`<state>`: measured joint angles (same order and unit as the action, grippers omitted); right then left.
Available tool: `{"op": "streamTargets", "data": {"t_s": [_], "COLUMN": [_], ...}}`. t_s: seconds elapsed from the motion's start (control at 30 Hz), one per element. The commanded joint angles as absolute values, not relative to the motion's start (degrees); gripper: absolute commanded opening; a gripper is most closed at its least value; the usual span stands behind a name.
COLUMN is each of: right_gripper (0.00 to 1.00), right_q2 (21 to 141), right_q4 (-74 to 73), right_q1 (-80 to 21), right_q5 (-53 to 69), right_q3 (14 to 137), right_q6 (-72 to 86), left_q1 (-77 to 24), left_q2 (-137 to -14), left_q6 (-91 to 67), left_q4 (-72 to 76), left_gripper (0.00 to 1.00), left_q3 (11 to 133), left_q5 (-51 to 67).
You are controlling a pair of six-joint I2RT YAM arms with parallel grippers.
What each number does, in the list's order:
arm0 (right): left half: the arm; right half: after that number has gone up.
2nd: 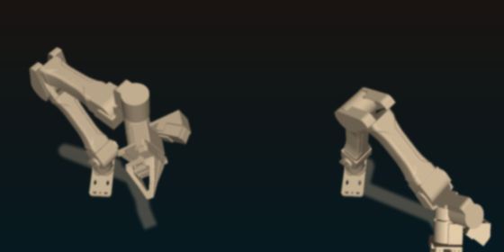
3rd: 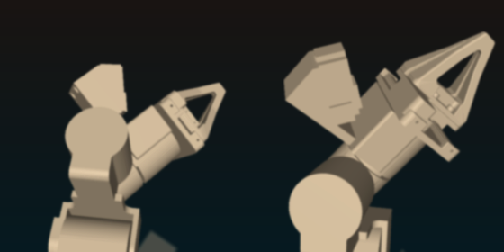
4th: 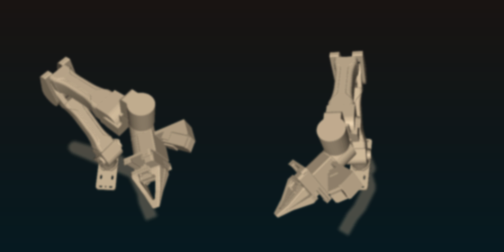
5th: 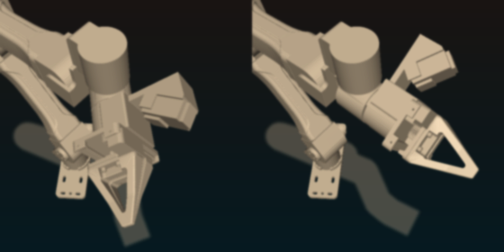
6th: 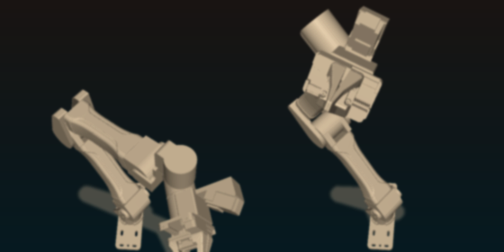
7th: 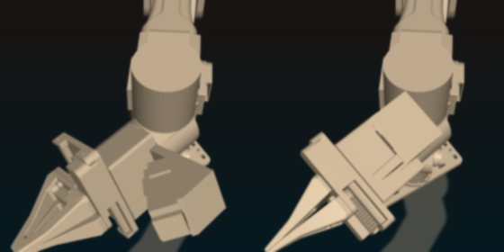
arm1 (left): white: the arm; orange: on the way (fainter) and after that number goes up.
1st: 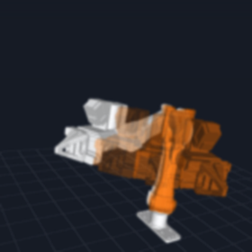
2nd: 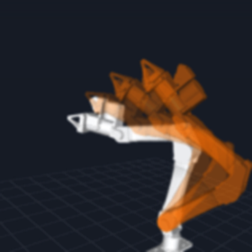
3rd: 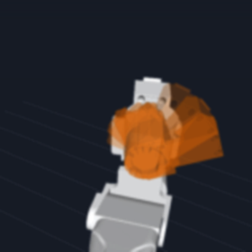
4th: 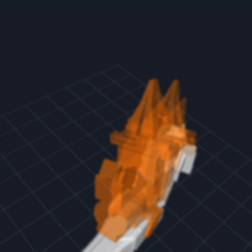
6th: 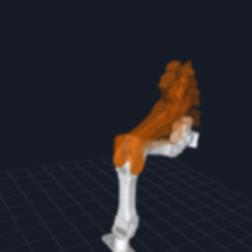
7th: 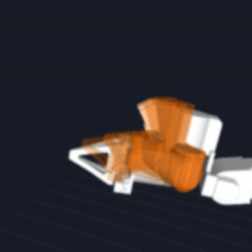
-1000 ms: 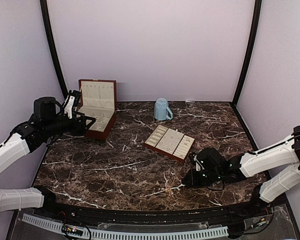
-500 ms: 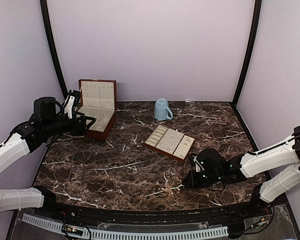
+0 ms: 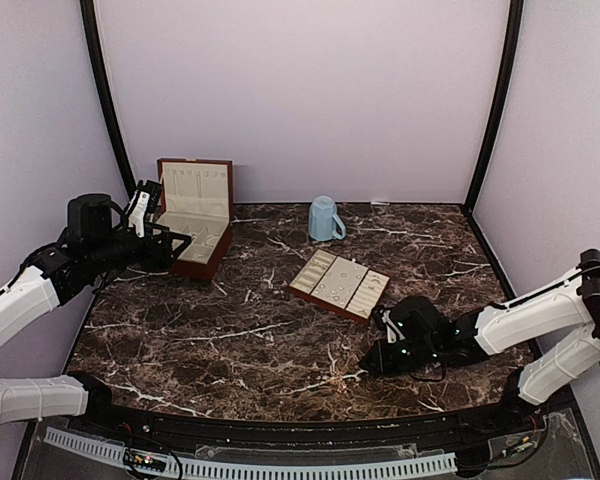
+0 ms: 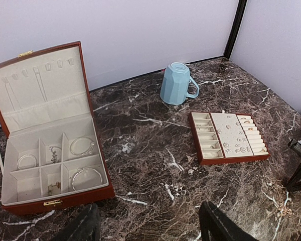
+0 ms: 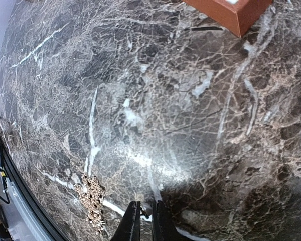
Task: Organize the mixed jewelry
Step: Pick up the earring from the center of the board.
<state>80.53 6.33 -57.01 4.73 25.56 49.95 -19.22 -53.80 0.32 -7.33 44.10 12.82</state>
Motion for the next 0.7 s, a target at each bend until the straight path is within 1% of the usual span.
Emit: {"op": "streamTargets", "data": {"t_s": [0.0, 0.37, 0.67], "right_gripper": [0.1, 0.11, 0.05], "right_q2": [82.1, 83.8, 82.6], "right_q4": [5.7, 6.3, 6.5], "right_q1": [-57.5, -57.5, -57.4], "right_q5": [4.3, 3.5, 3.3], "right_q3": [26.2, 26.5, 27.0], "right_q6": [49.1, 48.3, 48.3], "left_q1": [-18.9, -19.0, -19.0], "left_q2": [-52.8, -53.2, -53.1], "left_q6": [0.8, 0.8, 0.4], "left_q4": [-5.9, -5.9, -5.5], "left_gripper": [0.7, 0.7, 0.7], "left_q3": [43.6, 43.6, 43.4], "left_q5": [13.4, 13.6, 14.8]}}
